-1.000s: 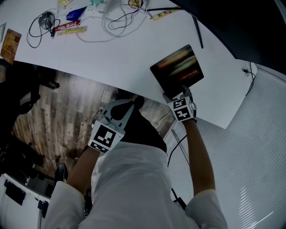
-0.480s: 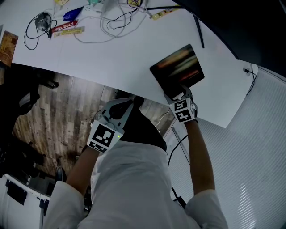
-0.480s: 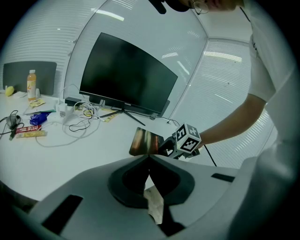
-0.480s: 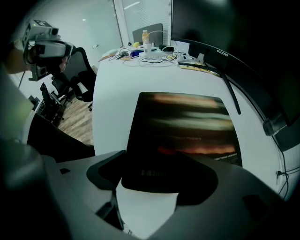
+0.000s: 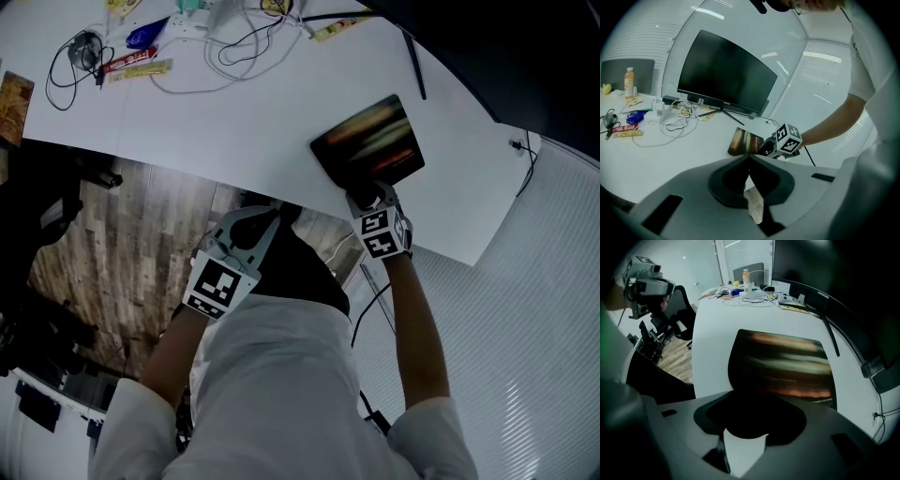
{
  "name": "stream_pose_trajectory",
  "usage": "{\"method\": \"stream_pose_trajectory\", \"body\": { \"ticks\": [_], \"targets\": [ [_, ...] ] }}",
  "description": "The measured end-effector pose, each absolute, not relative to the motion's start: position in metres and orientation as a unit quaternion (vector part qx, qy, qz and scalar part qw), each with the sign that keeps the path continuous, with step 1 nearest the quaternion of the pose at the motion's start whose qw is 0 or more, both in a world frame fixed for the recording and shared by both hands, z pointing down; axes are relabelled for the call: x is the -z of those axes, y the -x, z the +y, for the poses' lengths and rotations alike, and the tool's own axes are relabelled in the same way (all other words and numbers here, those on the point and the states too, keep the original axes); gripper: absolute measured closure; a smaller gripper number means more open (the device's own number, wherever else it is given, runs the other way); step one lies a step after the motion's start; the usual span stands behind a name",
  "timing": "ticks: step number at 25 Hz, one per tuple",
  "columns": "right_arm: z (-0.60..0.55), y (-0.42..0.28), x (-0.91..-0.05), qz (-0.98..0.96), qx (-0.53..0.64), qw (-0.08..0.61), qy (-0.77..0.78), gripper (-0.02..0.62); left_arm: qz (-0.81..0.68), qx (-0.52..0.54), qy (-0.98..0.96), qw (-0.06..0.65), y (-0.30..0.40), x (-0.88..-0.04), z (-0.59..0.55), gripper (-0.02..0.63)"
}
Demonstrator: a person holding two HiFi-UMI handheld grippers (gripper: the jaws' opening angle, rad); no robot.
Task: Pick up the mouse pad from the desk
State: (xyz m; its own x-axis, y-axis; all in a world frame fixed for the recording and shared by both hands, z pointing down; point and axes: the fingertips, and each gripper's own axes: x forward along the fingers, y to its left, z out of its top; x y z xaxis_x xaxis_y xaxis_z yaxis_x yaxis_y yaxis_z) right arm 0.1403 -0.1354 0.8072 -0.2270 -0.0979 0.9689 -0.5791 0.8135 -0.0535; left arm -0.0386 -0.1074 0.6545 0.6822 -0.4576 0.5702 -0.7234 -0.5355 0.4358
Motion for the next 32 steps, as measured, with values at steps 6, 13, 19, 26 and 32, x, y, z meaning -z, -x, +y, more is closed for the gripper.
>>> {"method": "stream_pose_trajectory", "body": {
  "ticks": [6, 13, 19, 26, 32],
  "targets": [
    [-0.149, -0.15, -0.807, -0.749, -0.201, 0.576, -0.258, 0.515, -0.344, -0.197, -0.856, 0.333, 0.04, -0.652, -0.114, 0.59],
    [-0.154, -0.152, -0.806, -0.74, -0.213, 0.582, -0.261, 0.54, -0.348, -0.2, -0.857, 0.322, 0.052, -0.65, -0.122, 0.591],
    [-0.162, -0.148, -0.788, -0.739, -0.204, 0.575, -0.284, 0.545, -0.342, -0.197, -0.867, 0.304, 0.059, -0.639, -0.132, 0.59],
    [-0.18, -0.143, -0.756, -0.74, -0.187, 0.553, -0.333, 0.546, -0.331, -0.195, -0.882, 0.274, 0.067, -0.617, -0.141, 0.59],
    [-0.189, -0.145, -0.725, -0.741, -0.175, 0.533, -0.37, 0.546, -0.329, -0.194, -0.889, 0.253, 0.075, -0.599, -0.141, 0.59]
  ]
}}
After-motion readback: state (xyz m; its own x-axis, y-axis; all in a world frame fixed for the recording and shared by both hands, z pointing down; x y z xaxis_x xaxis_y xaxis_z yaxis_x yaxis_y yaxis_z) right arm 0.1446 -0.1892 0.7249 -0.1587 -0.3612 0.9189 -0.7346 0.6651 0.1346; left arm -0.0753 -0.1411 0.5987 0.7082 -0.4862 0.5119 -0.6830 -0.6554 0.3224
